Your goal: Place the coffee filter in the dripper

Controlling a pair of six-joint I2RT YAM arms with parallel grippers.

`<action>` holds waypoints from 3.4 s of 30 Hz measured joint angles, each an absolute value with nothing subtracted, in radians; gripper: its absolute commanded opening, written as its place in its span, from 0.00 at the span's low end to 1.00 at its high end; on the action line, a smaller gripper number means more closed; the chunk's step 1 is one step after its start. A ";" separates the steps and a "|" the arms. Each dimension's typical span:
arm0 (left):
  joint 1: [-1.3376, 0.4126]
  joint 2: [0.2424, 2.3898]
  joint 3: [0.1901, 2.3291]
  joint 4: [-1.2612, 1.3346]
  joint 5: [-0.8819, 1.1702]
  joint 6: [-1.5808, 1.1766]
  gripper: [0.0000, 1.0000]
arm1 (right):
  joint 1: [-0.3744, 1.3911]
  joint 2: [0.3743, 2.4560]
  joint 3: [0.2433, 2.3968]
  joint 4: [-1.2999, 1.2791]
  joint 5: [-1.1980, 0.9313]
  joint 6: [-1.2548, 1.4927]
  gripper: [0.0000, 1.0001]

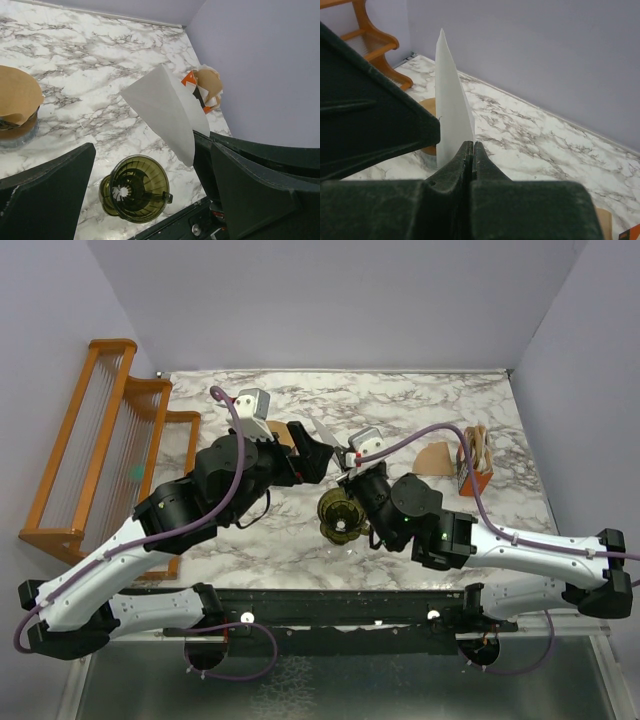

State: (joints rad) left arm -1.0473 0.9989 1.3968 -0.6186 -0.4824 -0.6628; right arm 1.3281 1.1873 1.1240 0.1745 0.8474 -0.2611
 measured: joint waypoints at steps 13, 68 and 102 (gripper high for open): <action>-1.047 1.013 1.392 -0.615 -0.506 -0.667 0.99 | 1.343 1.198 1.110 0.224 0.857 -0.290 0.01; -1.047 1.109 1.285 -0.667 -0.443 -0.620 0.00 | 1.362 1.190 1.183 -0.120 0.961 0.113 0.31; -1.047 1.037 1.316 -0.758 -0.309 -0.579 0.00 | 1.359 1.335 1.402 -0.642 0.905 0.440 0.01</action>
State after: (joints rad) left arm -1.0466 1.0367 1.3155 -0.7582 -0.3092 -0.5789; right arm 1.3594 1.3346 1.4017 -0.6422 0.9051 0.4404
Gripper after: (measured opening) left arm 0.003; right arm 0.015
